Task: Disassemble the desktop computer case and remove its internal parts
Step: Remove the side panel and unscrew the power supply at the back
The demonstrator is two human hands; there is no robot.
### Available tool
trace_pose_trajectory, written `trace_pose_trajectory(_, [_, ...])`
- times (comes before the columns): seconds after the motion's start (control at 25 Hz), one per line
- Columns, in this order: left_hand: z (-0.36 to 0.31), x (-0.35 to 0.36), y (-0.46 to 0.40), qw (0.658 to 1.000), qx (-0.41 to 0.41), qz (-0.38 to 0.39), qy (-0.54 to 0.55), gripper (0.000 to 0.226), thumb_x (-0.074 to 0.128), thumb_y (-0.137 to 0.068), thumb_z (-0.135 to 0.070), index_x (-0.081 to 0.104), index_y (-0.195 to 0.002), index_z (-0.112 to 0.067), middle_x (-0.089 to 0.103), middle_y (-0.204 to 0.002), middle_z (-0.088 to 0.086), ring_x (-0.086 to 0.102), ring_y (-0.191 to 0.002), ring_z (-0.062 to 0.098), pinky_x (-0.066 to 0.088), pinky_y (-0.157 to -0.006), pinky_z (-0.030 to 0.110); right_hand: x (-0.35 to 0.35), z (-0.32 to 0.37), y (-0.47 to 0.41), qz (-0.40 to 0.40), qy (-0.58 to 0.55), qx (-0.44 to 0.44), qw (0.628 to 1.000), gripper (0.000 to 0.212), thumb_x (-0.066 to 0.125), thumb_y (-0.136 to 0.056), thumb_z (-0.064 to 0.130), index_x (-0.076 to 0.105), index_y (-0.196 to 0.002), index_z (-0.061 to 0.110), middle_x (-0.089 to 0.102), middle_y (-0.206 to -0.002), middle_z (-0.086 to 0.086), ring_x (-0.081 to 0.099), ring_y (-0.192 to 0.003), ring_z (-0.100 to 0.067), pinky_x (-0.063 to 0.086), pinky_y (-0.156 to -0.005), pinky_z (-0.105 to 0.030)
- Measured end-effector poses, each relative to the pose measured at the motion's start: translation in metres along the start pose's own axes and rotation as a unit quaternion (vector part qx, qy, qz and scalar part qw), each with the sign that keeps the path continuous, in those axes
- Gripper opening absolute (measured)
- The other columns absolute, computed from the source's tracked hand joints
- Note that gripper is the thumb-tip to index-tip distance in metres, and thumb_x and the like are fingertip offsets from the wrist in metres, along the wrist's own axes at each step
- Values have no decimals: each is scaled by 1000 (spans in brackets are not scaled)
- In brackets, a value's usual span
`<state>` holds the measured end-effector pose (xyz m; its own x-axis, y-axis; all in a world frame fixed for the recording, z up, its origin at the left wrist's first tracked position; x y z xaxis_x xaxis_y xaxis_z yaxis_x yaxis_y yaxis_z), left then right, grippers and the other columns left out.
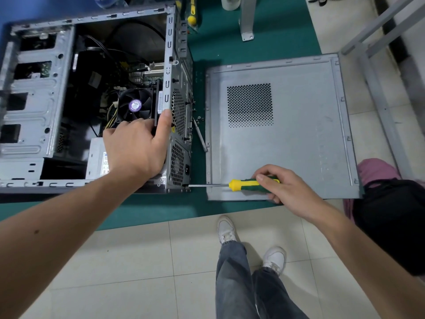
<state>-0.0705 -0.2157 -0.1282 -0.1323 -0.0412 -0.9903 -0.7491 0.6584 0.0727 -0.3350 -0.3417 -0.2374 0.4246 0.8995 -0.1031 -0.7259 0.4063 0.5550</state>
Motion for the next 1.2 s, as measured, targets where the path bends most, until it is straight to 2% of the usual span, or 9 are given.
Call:
trace_pose_trajectory(0.16, [1,0,0,1000,-1,1,0,77,4,-95,-66,52,-59,-19,55,-67,4,46,-78,26,26,-84,43,-4,7,4,-28,-130,-58,989,34,70,-85,0,67,-98,31,64,-94,6,60,-86,-11,48,-78,-23])
trace_pose_trajectory(0.24, [1,0,0,1000,-1,0,0,76,4,-95,-65,52,-59,-19,55,-66,4,45,-78,26,25,-83,42,-2,5,3,-25,-145,-37,988,27,72,-85,6,68,-98,30,65,-93,7,62,-84,-13,48,-78,-26])
trace_pose_trajectory(0.32, [1,-1,0,1000,-1,-4,-5,76,6,-96,-65,53,-59,-19,54,-65,4,44,-76,25,23,-80,40,2,3,2,-18,-95,14,995,5,63,-93,28,68,-97,28,64,-81,14,59,-65,-14,47,-64,-27])
trace_pose_trajectory(0.44, [1,-1,-1,1000,-4,-5,-7,76,6,-96,-65,56,-61,-18,51,-62,2,43,-76,25,20,-79,39,-1,0,-2,-33,-74,20,997,15,55,-98,32,67,-94,25,56,-69,13,44,-54,-14,36,-48,-22])
trace_pose_trajectory(0.52, [1,-1,0,1000,-6,-4,-6,76,7,-96,-65,56,-61,-19,50,-62,1,42,-76,25,20,-79,39,-4,2,-2,-48,-87,4,995,8,60,-96,26,66,-96,32,58,-82,12,48,-60,-12,39,-54,-21])
trace_pose_trajectory(0.8, [1,-2,0,1000,-5,-5,-4,76,6,-95,-65,55,-60,-19,50,-61,1,42,-76,25,20,-79,39,-4,1,-2,-32,-187,-10,982,37,74,-70,18,66,-102,36,69,-103,5,61,-88,-12,45,-76,-30])
trace_pose_trajectory(1.0, [2,-1,0,1000,-5,-3,-7,76,6,-95,-65,54,-60,-19,52,-63,2,44,-76,26,20,-79,39,1,0,-3,-43,-49,20,998,10,57,-95,42,64,-93,35,61,-84,11,59,-63,-10,48,-59,-23])
trace_pose_trajectory(1.08, [1,-1,0,1000,-2,-3,-7,77,5,-95,-65,55,-60,-18,53,-63,3,45,-76,26,20,-79,39,-2,3,-5,-51,-4,3,999,11,53,-98,38,62,-95,34,60,-79,16,51,-59,-4,44,-57,-20])
trace_pose_trajectory(1.2, [1,-1,0,1000,-2,-5,-7,77,6,-95,-65,55,-60,-18,53,-63,3,45,-76,26,20,-79,39,-5,9,-2,-55,-69,-24,996,16,63,-94,18,63,-101,33,65,-90,11,56,-71,2,44,-68,-12])
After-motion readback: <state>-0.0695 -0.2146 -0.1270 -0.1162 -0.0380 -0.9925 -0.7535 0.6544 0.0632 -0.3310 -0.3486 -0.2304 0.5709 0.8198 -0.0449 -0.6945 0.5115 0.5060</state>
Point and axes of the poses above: each hand's wrist, its own y-axis away from the middle knuckle, its own x-axis out of the palm, z = x × y, the point moved 7 cm from there along -y, towards the middle knuckle
